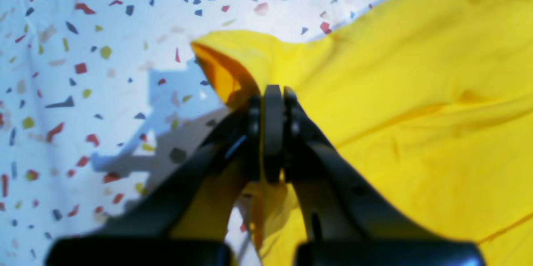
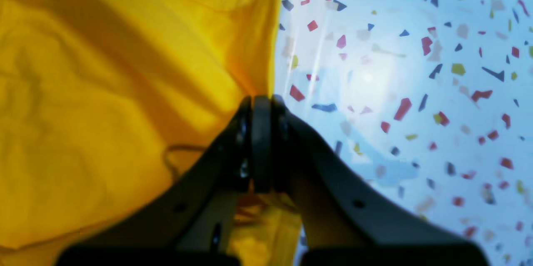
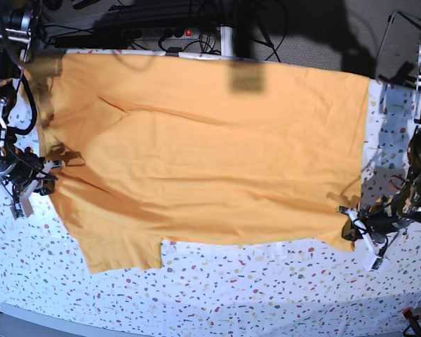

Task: Fold the T-shirt properly
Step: 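Lift the hem with both grippers and fold it over toward the collar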

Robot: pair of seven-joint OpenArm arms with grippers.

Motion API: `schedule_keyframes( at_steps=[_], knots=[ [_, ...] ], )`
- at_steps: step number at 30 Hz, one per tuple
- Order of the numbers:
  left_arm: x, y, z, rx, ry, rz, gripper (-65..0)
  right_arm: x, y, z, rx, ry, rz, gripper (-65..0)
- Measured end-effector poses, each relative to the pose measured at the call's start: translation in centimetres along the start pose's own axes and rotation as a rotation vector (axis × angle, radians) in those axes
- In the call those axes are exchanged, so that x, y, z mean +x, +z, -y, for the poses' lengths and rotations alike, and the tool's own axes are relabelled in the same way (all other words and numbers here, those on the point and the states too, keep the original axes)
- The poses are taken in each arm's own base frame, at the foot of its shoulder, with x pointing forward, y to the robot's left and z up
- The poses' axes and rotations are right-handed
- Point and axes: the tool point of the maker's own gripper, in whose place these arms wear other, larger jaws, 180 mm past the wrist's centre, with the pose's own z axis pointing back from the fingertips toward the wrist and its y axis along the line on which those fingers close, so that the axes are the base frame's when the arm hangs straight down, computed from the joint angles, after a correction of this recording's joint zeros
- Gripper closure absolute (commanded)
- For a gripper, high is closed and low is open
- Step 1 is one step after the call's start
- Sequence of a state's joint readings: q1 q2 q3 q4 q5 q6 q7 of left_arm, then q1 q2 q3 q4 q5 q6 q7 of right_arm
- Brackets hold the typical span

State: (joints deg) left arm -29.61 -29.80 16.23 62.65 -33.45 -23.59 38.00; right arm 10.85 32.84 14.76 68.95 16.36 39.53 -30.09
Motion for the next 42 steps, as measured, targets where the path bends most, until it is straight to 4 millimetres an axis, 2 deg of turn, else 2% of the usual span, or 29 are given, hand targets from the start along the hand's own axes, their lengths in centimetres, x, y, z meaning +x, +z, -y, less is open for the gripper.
schedule_keyframes(
  at_steps=[2, 5, 9, 14, 21, 26, 34, 42],
  knots=[
    [-0.4, 0.3, -0.2, 0.004, -0.006, -0.006, 0.0, -0.1, 0.6, 0.1, -0.007, 0.003, 0.01, 0.0],
    [-1.3, 0.5, -0.6, 0.011, -0.006, -0.042, 0.0, -0.6, 1.4, 1.2, -0.037, -0.024, 0.016, 0.0],
    [-1.2, 0.7, -1.0, 0.016, -0.008, -0.036, 0.0, -1.3, 2.3, 2.7, -0.076, -0.055, 0.013, 0.0],
    [-1.4, 0.7, -0.5, -0.008, 0.021, -0.048, 0.0, -2.7, 2.9, 2.9, -0.078, -0.035, -0.023, 0.0],
    [-2.0, 0.9, -0.2, -0.011, 0.011, -0.097, 0.0, -2.9, 3.5, 2.0, -0.07, 0.001, -0.025, 0.0],
    [-1.6, 1.9, 1.7, -0.06, -0.018, -0.095, 0.0, -3.1, 3.6, 2.0, -0.069, 0.003, -0.038, 0.0],
    [-5.3, 4.1, 3.9, -0.083, -0.128, -0.171, 0.0, -3.3, 3.6, 2.0, -0.071, 0.002, -0.043, 0.0],
    [-8.4, 5.2, 1.8, 0.021, -0.147, -0.289, 0.0, -3.3, 3.7, 2.0, -0.071, 0.002, -0.046, 0.0]
  ],
)
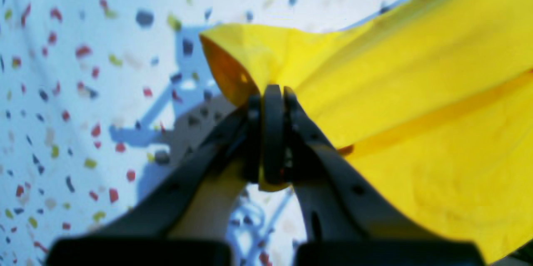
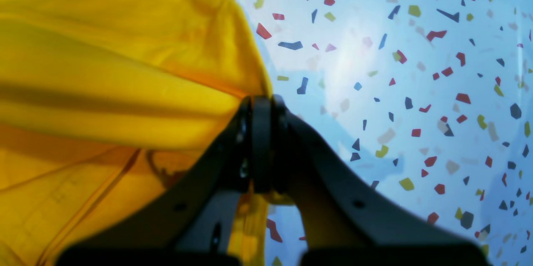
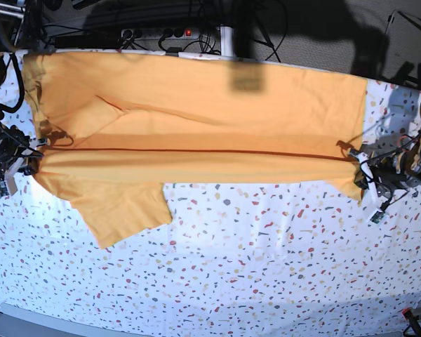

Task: Fold the T-shirt properly
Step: 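Lift the hem with both grippers and fold it over toward the collar, then release the hem and move the right gripper to the folded edge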

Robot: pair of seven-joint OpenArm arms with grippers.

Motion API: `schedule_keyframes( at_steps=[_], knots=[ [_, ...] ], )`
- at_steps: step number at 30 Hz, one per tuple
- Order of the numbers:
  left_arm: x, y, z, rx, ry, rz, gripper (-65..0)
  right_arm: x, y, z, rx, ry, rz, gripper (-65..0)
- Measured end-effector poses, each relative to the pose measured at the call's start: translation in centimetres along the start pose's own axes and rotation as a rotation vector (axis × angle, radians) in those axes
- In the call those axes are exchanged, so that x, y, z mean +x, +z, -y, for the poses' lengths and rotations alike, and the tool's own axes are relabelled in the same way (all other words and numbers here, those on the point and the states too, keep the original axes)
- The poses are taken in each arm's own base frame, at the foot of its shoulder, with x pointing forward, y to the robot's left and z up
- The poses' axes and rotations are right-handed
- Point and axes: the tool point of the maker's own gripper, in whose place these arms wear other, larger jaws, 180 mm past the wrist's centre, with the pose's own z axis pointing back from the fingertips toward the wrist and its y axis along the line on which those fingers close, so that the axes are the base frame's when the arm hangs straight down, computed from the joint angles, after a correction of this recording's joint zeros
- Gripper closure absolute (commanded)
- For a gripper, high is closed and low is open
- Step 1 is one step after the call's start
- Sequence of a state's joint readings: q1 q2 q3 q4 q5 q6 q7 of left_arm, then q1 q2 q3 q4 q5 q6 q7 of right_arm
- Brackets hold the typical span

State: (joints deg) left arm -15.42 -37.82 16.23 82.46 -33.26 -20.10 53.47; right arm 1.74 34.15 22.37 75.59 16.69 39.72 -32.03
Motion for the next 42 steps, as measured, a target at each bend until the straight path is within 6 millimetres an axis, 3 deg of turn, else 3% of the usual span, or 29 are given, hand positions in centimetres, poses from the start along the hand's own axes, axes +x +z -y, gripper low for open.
schedule_keyframes(
  at_steps=[8, 13, 14, 17, 19, 21, 27, 29, 37, 42],
  knots=[
    [-1.7, -0.3, 0.7, -0.018, 0.01, -0.04, 0.0, -0.8, 0.1, -0.1, 0.002, 0.001, -0.032, 0.0],
    [-3.1, -0.5, 1.3, -0.031, 0.016, -0.068, 0.0, -4.0, 0.4, -1.0, 0.021, 0.002, -0.11, 0.0],
    [-3.3, -0.6, 1.4, -0.032, 0.017, -0.069, -0.4, -4.5, 0.5, -1.1, 0.023, 0.003, -0.123, -3.4],
    [-2.9, -0.6, 0.9, -0.001, -0.004, -0.038, -22.3, -4.9, 0.6, -1.1, 0.024, 0.005, -0.131, -27.7],
    [-3.0, -0.6, 0.8, 0.002, -0.006, -0.042, -28.3, -4.9, 0.6, -1.1, 0.023, 0.007, -0.132, -38.0],
    [-3.1, -0.6, 0.7, 0.006, 0.001, -0.048, -28.4, -4.9, 0.6, -1.1, 0.022, 0.007, -0.133, -40.8],
    [-3.5, -0.6, 0.2, 0.038, -0.004, -0.074, -28.4, -4.9, 0.7, -0.9, 0.02, 0.009, -0.14, -40.7],
    [-3.7, -0.5, -0.8, 0.091, -0.002, -0.086, -28.4, -3.9, 0.8, -0.9, 0.026, -0.005, -0.115, -40.7],
    [-4.1, 0.2, -4.1, 0.278, -0.014, -0.115, -28.4, 4.8, 2.6, 1.8, 0.001, -0.114, 0.148, -40.7],
    [-2.4, 0.3, -4.4, 0.291, -0.007, -0.041, -28.4, 10.0, 2.0, 2.0, 0.026, -0.184, 0.285, -40.6]
  ],
)
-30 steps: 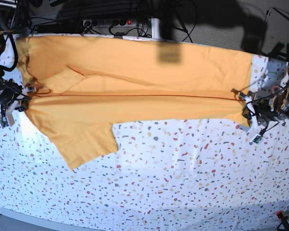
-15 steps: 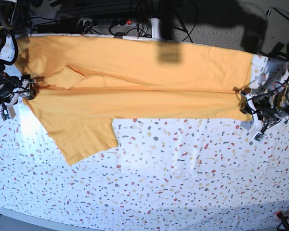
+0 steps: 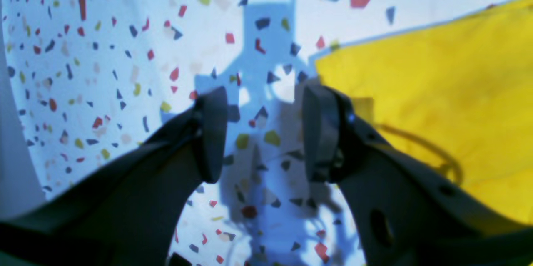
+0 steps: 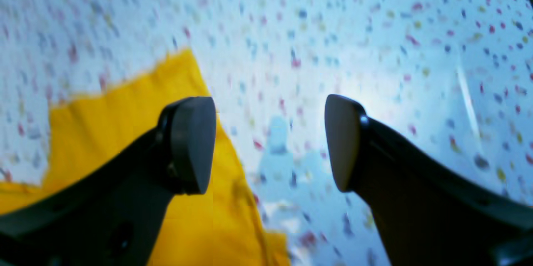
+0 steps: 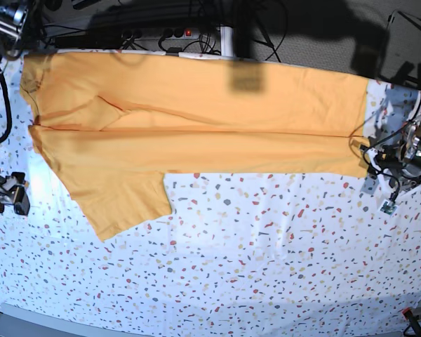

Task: Fold the T-shirt properly
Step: 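Release the hem and move the right gripper to the folded edge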

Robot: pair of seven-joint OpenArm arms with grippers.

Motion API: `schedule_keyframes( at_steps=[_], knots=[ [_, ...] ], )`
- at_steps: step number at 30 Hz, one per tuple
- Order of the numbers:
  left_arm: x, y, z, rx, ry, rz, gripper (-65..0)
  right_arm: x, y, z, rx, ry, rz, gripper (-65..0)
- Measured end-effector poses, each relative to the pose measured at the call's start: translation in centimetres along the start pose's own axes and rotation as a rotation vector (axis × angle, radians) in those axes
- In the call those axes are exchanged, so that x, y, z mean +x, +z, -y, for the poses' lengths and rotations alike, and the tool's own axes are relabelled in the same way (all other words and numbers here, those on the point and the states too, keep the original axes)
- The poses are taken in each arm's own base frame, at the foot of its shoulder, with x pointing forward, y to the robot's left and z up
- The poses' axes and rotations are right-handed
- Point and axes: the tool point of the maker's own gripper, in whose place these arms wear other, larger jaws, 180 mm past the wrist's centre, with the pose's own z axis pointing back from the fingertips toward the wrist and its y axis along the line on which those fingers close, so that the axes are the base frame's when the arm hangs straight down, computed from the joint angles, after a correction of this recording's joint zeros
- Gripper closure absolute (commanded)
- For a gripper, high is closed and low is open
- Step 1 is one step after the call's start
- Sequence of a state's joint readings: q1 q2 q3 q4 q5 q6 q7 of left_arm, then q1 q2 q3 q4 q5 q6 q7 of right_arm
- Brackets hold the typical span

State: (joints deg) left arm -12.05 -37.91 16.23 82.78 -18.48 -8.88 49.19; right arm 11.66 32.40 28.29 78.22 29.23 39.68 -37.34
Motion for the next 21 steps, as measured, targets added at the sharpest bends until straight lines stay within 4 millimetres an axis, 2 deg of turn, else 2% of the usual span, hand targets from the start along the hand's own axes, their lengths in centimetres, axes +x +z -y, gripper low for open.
schedule_keyframes(
  at_steps=[5, 9, 11, 15, 19, 21],
  knots=[
    [3.4, 1.1, -0.4, 0.007, -0.005, 0.088, -28.4, 1.0, -5.0, -0.2, 0.005, -0.076, -0.026, -30.7],
    [5.1, 1.9, 0.2, -0.011, -0.006, 0.136, -28.4, 1.0, -9.0, 0.0, 0.006, -0.058, -0.104, -30.8],
    [5.4, 2.2, 0.6, -0.029, 0.002, 0.143, -28.4, 0.0, -10.7, -0.2, 0.002, -0.001, -0.158, -31.8],
    [5.5, 2.3, 0.6, -0.028, -0.002, 0.148, -28.4, -2.5, -12.8, -1.7, 0.036, 0.09, -0.227, -42.3],
    [5.5, 2.3, 0.6, -0.028, -0.002, 0.148, -28.4, -5.5, -13.5, -3.3, 0.062, 0.125, -0.301, -42.2],
    [5.5, 2.3, 0.6, -0.028, -0.002, 0.147, -28.4, -6.3, -14.0, -3.9, 0.041, 0.122, -0.322, -41.7]
  ],
)
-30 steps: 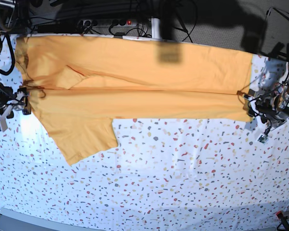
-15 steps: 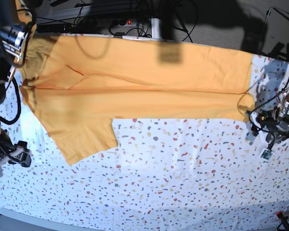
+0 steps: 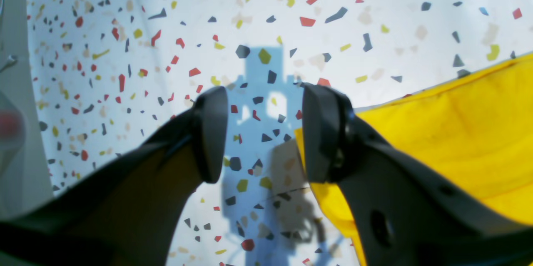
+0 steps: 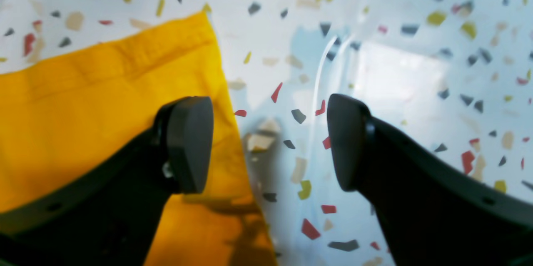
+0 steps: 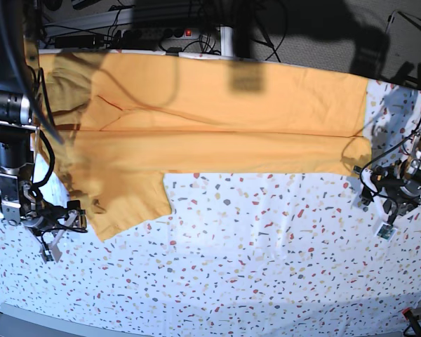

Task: Fold the T-shirt properly
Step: 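Release the hem and move the right gripper to the folded edge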

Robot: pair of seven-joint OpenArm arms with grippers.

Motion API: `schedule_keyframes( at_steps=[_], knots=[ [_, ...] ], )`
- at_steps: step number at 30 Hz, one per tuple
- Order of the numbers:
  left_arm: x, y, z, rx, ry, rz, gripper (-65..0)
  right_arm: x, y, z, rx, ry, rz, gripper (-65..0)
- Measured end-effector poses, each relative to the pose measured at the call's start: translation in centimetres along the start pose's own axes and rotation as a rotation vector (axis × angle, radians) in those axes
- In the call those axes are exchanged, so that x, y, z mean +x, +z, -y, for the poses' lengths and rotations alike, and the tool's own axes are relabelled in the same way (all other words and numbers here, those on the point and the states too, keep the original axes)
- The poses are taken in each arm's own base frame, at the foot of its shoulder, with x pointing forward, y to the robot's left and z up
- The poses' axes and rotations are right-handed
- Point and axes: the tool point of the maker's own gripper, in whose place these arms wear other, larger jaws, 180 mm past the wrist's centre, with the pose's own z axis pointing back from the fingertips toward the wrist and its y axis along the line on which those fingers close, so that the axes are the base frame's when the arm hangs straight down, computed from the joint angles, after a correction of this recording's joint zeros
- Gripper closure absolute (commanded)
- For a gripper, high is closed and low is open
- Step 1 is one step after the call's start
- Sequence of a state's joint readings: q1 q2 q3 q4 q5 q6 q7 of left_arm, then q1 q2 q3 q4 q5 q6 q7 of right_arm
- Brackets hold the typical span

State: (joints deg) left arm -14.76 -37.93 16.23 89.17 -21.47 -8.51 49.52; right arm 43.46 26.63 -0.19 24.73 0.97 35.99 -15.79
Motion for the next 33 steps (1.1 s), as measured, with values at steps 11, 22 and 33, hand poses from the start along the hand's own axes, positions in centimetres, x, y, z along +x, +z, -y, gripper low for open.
schedule_keyframes(
  at_steps=[11, 22, 33],
  knots=[
    [-0.7, 0.0, 0.0, -0.003, 0.002, -0.037, -28.4, 0.5, -1.8, -3.1, -0.02, 0.004, 0.001, -34.0],
    [-0.5, 0.0, 0.6, -0.031, 0.026, -0.03, -28.4, -2.9, -2.1, -2.4, -0.029, -0.053, -0.07, -34.0],
    [-1.2, -0.3, 2.0, -0.119, 0.076, -0.039, -28.4, -4.0, -1.9, -3.4, 0.036, -0.052, -0.133, 0.0]
  ],
)
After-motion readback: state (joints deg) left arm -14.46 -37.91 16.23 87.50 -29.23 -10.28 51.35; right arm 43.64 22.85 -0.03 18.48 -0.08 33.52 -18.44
